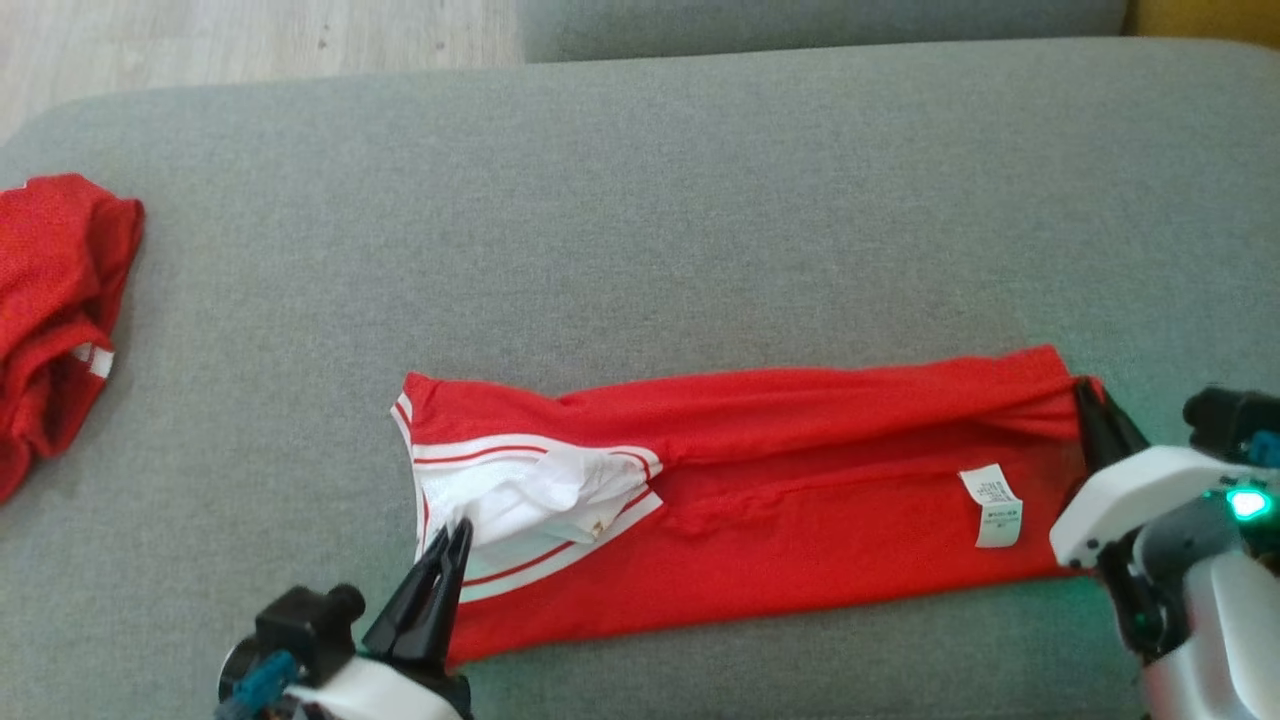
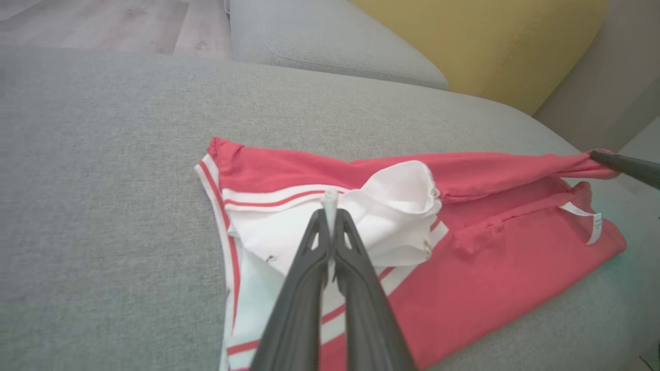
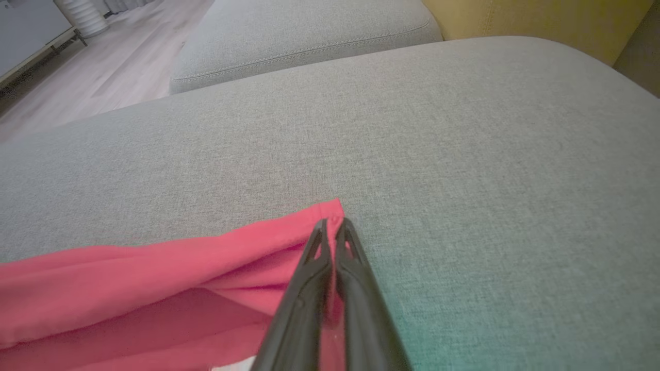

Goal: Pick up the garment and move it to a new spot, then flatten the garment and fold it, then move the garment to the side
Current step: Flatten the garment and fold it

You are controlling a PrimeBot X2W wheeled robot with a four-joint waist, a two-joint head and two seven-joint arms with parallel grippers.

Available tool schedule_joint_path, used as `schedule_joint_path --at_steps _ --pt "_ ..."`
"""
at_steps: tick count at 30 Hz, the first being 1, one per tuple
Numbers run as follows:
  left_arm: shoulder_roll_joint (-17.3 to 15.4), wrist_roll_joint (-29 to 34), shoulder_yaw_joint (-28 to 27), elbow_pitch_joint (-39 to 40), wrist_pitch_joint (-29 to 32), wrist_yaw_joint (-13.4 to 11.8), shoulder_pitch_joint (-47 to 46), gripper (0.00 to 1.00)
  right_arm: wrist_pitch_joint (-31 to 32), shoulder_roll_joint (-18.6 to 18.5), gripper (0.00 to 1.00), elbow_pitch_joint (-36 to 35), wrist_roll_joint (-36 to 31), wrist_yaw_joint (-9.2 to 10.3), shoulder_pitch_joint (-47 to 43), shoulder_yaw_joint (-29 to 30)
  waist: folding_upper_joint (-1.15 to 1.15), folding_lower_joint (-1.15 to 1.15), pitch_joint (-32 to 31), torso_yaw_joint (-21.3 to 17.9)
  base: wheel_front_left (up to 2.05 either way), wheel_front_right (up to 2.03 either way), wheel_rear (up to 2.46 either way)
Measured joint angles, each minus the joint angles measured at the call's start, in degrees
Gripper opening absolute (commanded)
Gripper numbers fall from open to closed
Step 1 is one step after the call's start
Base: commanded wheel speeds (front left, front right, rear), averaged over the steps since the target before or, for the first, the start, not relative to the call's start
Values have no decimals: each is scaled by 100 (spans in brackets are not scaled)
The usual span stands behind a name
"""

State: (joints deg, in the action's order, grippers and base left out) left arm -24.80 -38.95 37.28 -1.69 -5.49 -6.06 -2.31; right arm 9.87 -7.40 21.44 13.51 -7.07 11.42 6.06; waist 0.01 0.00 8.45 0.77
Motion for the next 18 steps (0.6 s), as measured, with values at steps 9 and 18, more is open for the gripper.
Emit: schedule_joint_path --at_steps 9,18 --pt "145 -101 10 -439 -310 -59 287 100 -209 153 100 168 -47 0 -309 56 0 0 -232 -13 0 0 0" --pt "308 -176 -425 -421 -771 -560 647 100 -591 190 100 81 -40 0 -902 486 0 -1 -549 84 0 0 0"
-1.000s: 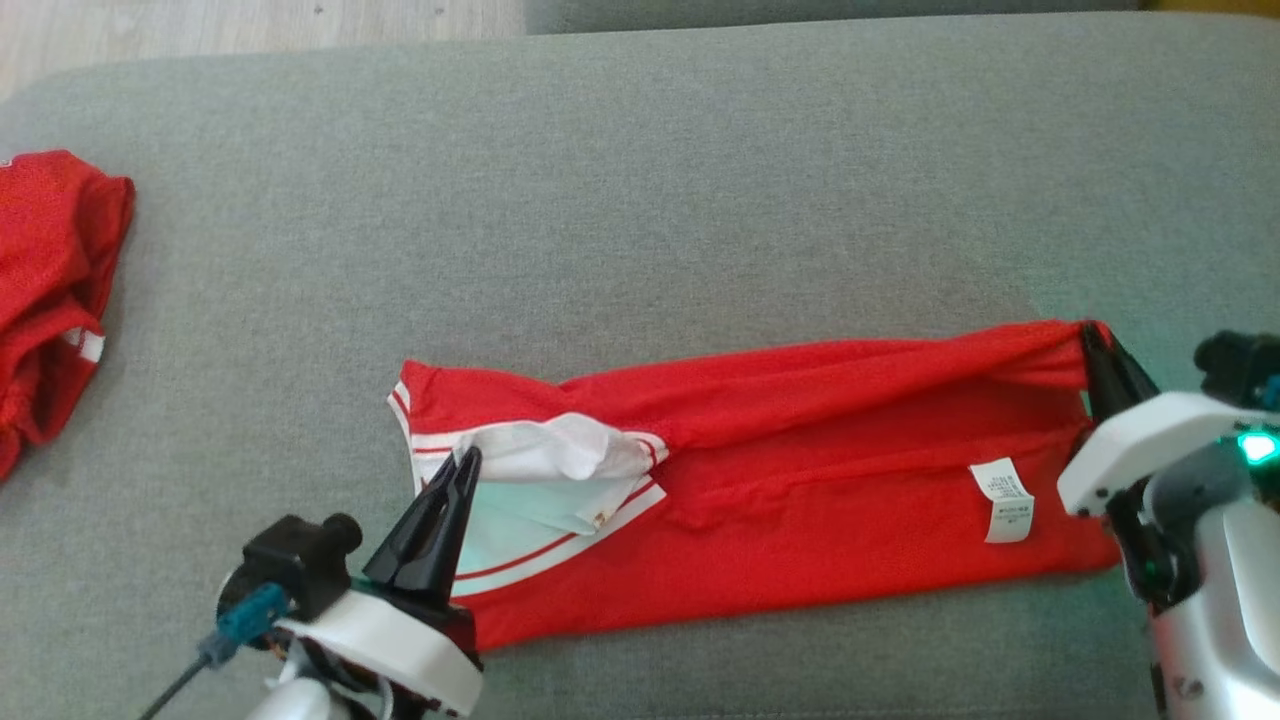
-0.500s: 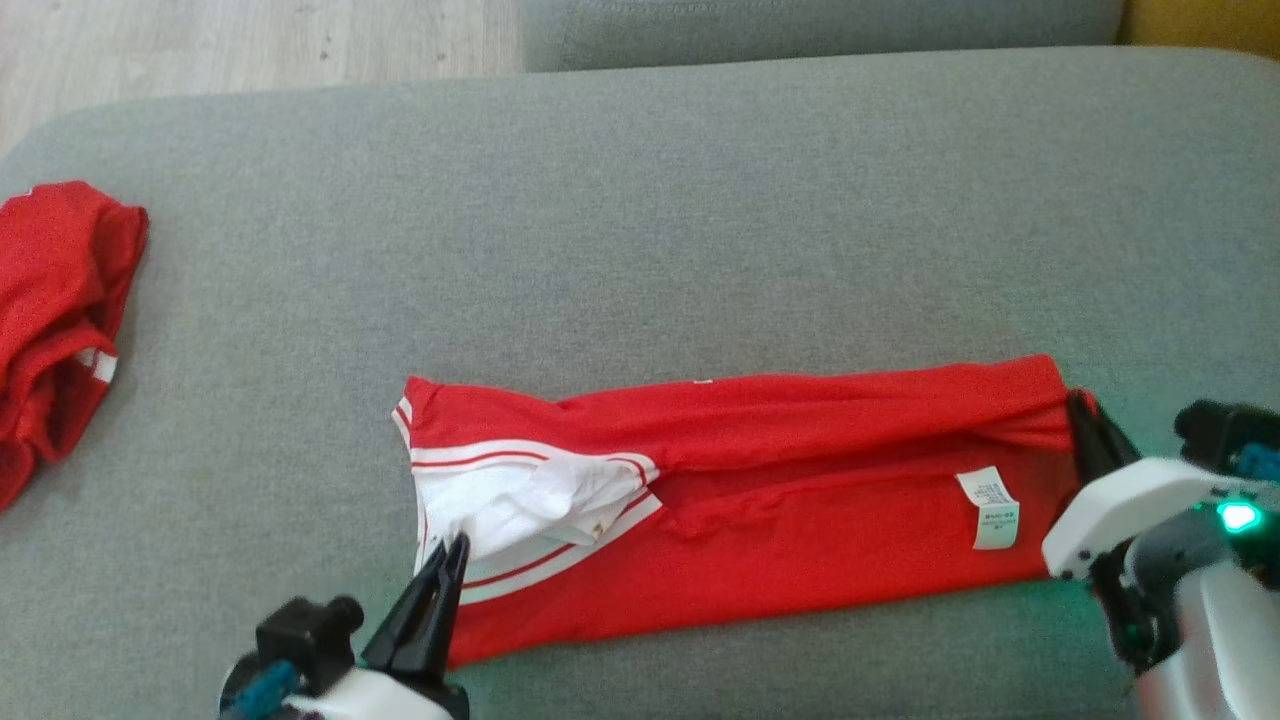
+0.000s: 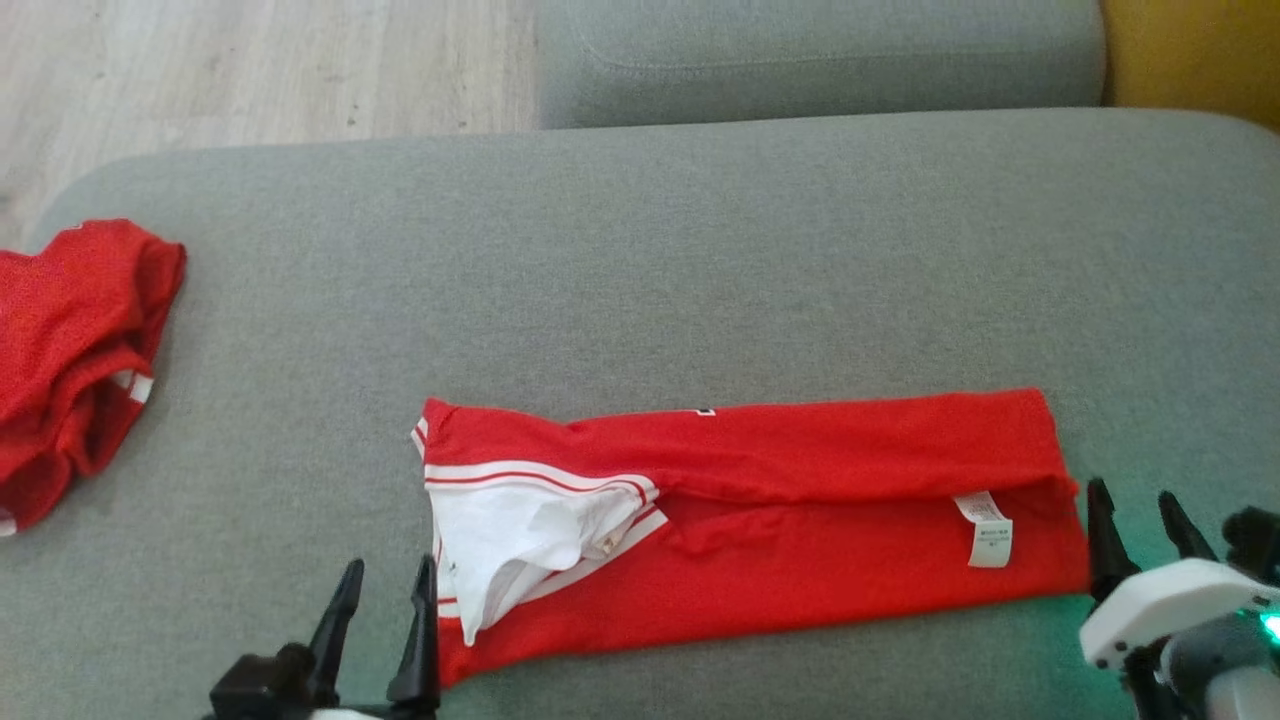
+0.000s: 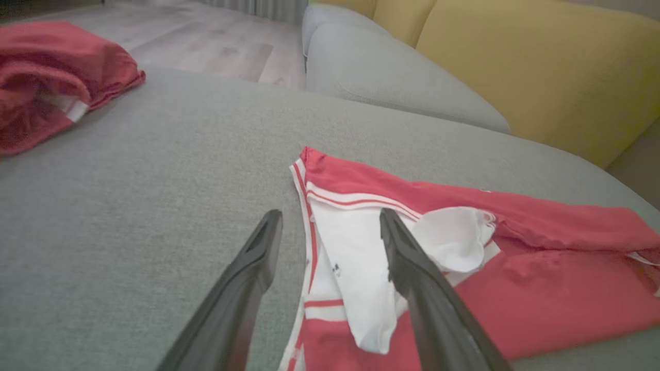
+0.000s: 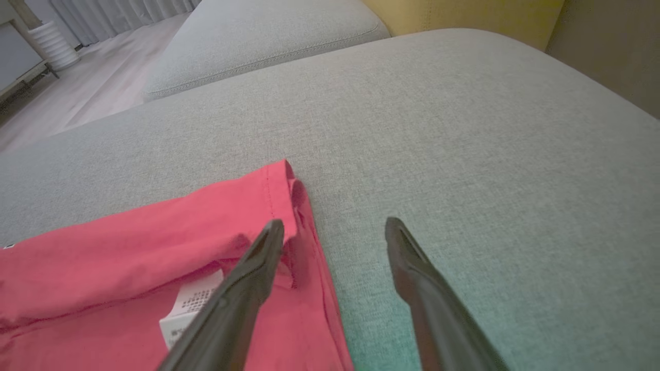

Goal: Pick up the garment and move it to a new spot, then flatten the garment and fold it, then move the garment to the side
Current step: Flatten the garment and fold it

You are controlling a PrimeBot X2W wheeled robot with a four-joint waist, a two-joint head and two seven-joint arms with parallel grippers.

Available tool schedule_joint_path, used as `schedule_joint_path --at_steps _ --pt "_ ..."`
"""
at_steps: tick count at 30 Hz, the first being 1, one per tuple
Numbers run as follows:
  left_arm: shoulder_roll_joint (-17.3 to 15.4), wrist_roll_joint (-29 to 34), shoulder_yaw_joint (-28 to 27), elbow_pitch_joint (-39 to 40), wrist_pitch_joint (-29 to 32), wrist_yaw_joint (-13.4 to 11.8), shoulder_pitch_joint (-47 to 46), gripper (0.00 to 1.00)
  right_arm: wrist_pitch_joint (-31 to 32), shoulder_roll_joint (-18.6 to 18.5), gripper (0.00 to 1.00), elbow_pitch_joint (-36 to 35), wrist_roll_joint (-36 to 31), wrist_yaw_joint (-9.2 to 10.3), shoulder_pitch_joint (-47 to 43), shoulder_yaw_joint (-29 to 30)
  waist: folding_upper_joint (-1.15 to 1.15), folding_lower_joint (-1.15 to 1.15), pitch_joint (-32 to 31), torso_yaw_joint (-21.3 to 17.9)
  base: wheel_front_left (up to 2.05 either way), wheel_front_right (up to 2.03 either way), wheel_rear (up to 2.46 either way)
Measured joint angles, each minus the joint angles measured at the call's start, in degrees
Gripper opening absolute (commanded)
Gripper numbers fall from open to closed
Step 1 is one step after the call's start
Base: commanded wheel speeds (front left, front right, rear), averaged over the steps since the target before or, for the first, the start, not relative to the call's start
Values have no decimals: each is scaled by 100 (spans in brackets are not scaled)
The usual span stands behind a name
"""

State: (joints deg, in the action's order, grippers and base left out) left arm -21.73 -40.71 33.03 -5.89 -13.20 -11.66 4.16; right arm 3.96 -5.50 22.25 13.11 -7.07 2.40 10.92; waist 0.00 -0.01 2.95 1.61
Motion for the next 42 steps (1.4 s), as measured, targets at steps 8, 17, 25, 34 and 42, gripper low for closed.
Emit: schedule_joint_path --at_steps 8,17,25,34,42 --pt "-91 401 -214 371 -56 -353 -12 100 142 47 100 -171 -12 0 -33 87 0 0 -68 171 0 0 0" --pt "-175 448 -367 669 -56 -558 -14 100 708 -180 100 678 -264 0 493 3 0 1 63 419 0 0 0" --pt "-196 450 -353 811 -49 -657 -12 100 815 -223 93 1131 -358 0 509 32 0 1 47 620 0 0 0" --pt "-199 500 -349 909 -48 -756 -2 100 759 -37 0 1192 -393 -1 519 -24 0 1 -16 484 0 0 0" --pt "-225 539 -343 979 -42 -800 114 100 990 -227 0 844 -508 -4 772 121 0 1 -133 113 0 0 0"
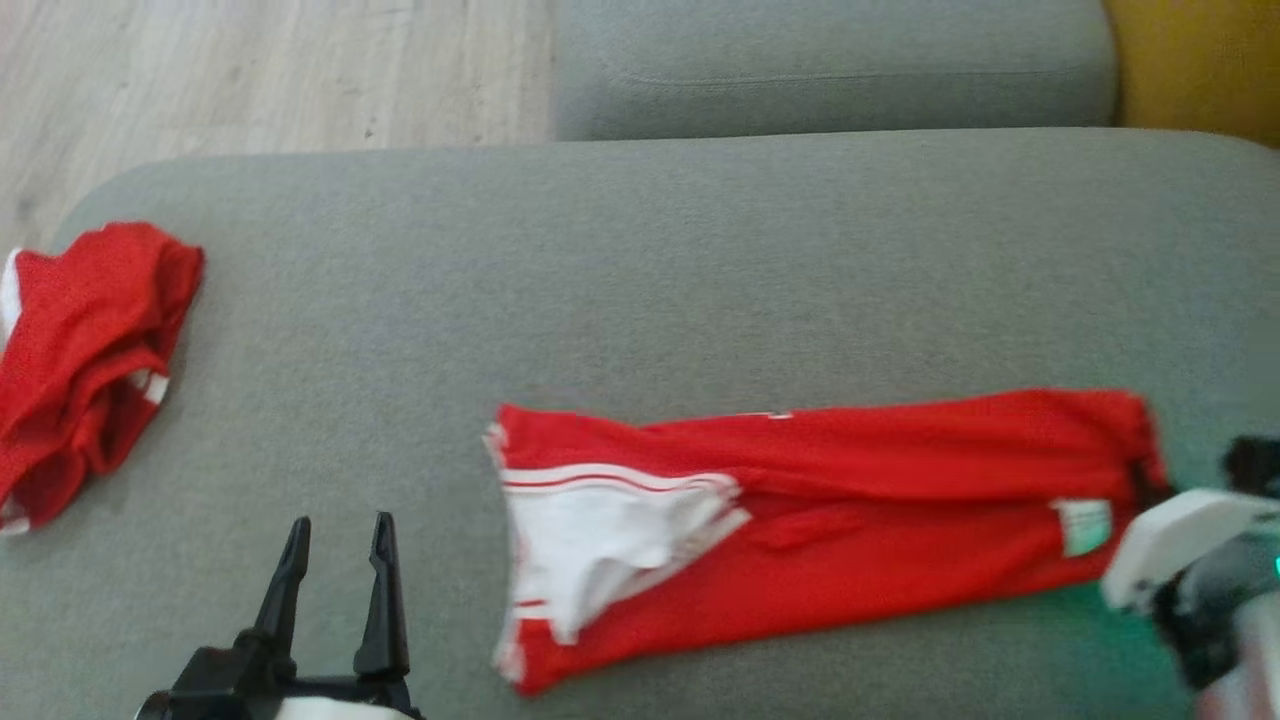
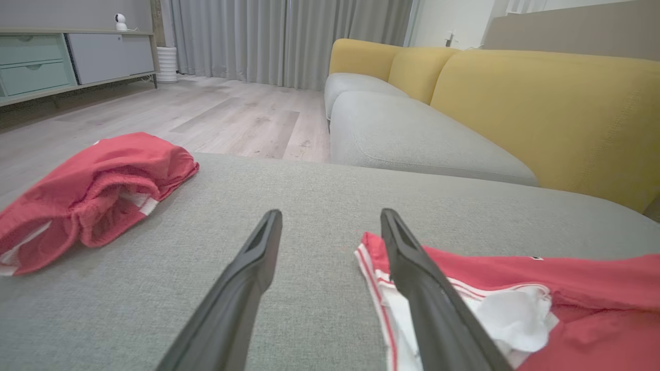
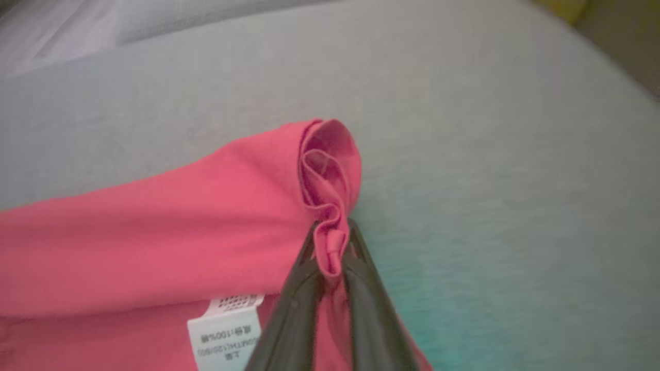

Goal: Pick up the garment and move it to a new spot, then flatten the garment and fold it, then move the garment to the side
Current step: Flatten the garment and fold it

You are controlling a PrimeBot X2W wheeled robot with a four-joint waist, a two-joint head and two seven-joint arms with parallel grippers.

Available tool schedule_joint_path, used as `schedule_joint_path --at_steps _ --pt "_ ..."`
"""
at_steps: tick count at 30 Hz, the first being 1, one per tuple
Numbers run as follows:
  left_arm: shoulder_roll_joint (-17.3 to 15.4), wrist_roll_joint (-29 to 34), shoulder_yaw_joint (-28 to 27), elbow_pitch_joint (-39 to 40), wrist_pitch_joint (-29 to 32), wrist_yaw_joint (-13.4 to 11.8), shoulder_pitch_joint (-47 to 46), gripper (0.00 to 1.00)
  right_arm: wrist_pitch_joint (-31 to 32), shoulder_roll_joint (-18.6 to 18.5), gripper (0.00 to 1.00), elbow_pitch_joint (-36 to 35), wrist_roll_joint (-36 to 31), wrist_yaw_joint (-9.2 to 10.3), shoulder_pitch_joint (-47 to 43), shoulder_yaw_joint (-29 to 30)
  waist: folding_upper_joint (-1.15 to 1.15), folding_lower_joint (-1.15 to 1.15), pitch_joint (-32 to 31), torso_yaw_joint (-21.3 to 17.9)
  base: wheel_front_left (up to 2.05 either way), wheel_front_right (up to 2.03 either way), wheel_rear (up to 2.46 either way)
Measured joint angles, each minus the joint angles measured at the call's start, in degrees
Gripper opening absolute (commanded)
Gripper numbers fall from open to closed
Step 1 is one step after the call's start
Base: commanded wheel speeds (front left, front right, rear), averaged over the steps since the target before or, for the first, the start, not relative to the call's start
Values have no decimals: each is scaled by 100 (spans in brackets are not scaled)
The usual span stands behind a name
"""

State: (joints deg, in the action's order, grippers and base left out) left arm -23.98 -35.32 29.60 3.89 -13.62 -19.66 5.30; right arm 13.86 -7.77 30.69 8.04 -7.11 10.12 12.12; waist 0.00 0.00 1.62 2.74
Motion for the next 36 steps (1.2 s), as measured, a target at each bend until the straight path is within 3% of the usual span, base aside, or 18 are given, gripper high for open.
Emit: schedule_joint_path --at_steps 6,13,26,31,36 --pt "54 -1 1 -8 -3 -2 23 100 533 -527 0 -823 -114 0 -36 483 0 0 -92 -272 0 0 0" --pt "159 -2 2 -165 -14 26 20 100 998 -323 0 -1637 87 0 -222 431 0 0 -87 -393 0 0 0" --pt "281 -2 19 -363 -30 204 7 100 1347 380 0 -3227 922 0 -701 -1295 0 0 -181 -113 0 0 0" --pt "283 -1 18 -364 -59 211 -16 100 1244 477 0 -3260 1385 1 -887 -2207 0 0 -162 45 0 0 0" --pt "290 0 24 -365 -59 255 -35 100 832 485 0 -2772 1856 0 -857 -2936 0 0 -91 209 0 0 0"
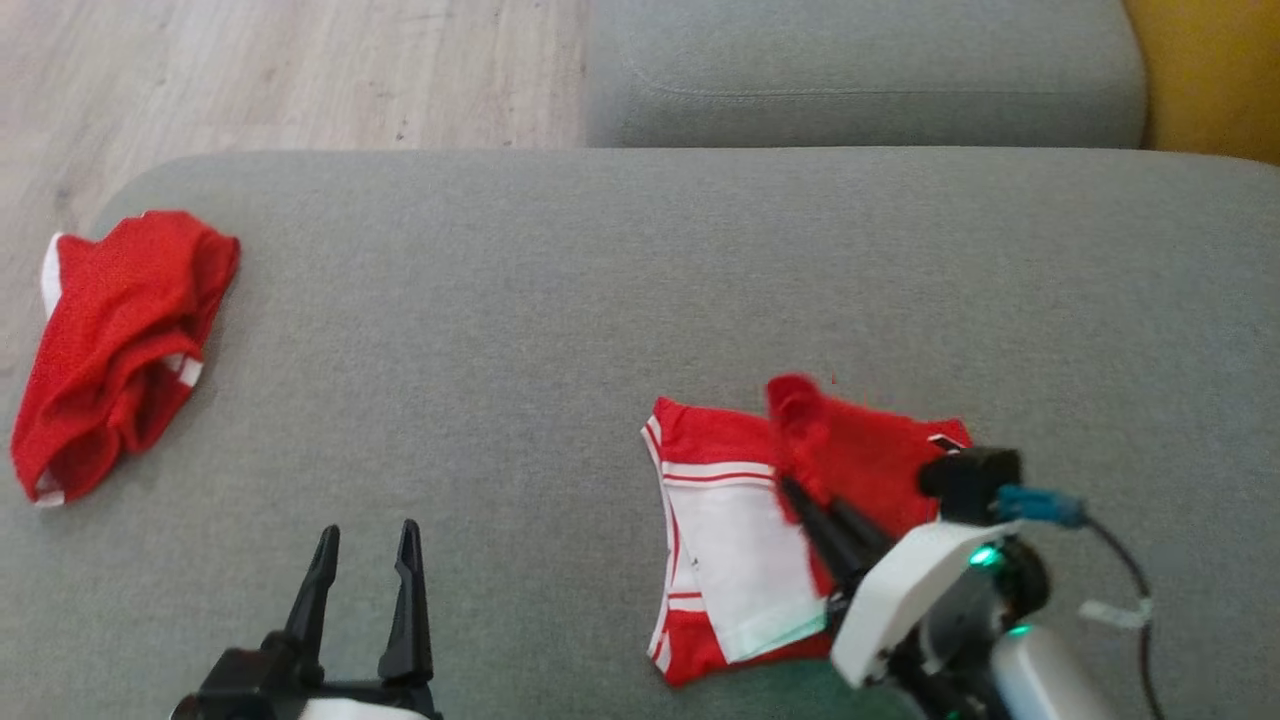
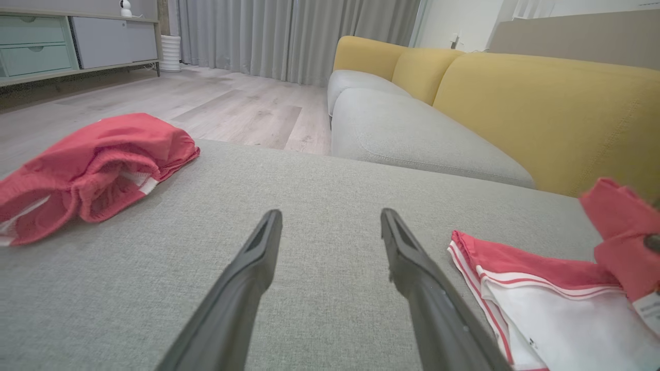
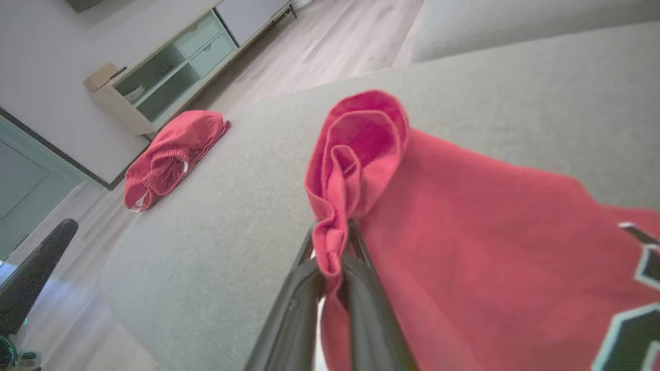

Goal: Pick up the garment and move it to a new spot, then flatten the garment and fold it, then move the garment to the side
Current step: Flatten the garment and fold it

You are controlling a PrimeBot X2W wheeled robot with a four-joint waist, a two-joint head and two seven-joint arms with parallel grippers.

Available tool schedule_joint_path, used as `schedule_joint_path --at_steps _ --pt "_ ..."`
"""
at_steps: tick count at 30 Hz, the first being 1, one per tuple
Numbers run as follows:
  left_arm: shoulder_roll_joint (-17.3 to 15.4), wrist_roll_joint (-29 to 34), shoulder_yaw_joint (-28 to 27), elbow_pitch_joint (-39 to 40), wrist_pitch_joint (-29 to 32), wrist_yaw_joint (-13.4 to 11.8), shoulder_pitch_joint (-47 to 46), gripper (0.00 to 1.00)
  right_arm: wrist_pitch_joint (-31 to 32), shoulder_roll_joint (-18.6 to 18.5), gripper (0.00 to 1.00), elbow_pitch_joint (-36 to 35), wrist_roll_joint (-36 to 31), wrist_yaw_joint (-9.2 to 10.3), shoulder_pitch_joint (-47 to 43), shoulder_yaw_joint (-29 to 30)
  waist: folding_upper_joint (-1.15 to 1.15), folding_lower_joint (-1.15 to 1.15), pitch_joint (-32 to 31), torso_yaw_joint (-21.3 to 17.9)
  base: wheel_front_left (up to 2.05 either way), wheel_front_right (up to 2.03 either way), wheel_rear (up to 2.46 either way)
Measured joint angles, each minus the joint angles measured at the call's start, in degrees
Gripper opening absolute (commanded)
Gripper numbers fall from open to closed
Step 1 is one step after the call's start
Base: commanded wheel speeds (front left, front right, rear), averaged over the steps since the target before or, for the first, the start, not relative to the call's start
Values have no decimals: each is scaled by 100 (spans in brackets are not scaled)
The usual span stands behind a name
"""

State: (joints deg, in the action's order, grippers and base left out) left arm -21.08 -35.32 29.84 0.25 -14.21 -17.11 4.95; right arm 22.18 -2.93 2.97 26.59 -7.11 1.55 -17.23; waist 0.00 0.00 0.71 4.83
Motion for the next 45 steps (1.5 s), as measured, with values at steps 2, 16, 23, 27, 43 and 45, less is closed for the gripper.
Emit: schedule_joint_path --at_steps 2,16,23,27,43,45 --pt "11 0 7 -7 1 0 -20 100 -88 0 0 247 92 1 29 -241 0 0 30 64 0 0 0" --pt "102 5 19 -126 0 51 -141 100 -650 -10 91 1672 643 1 901 -1220 0 0 149 232 0 0 0" --pt "159 10 43 -169 0 66 -155 100 -1101 -10 100 1881 851 1 1079 -1354 0 0 155 215 0 0 0" --pt "166 11 45 -175 0 66 -155 100 -1519 -10 100 1844 595 1 1210 -925 0 0 137 173 0 0 0" --pt "252 112 313 -401 62 104 -388 100 -2253 -2 100 599 -1571 1 122 1319 0 0 -197 -180 0 0 0" --pt "279 110 324 -436 62 104 -374 100 -2280 7 100 475 -1624 1 -109 1422 0 0 -255 -218 0 0 0"
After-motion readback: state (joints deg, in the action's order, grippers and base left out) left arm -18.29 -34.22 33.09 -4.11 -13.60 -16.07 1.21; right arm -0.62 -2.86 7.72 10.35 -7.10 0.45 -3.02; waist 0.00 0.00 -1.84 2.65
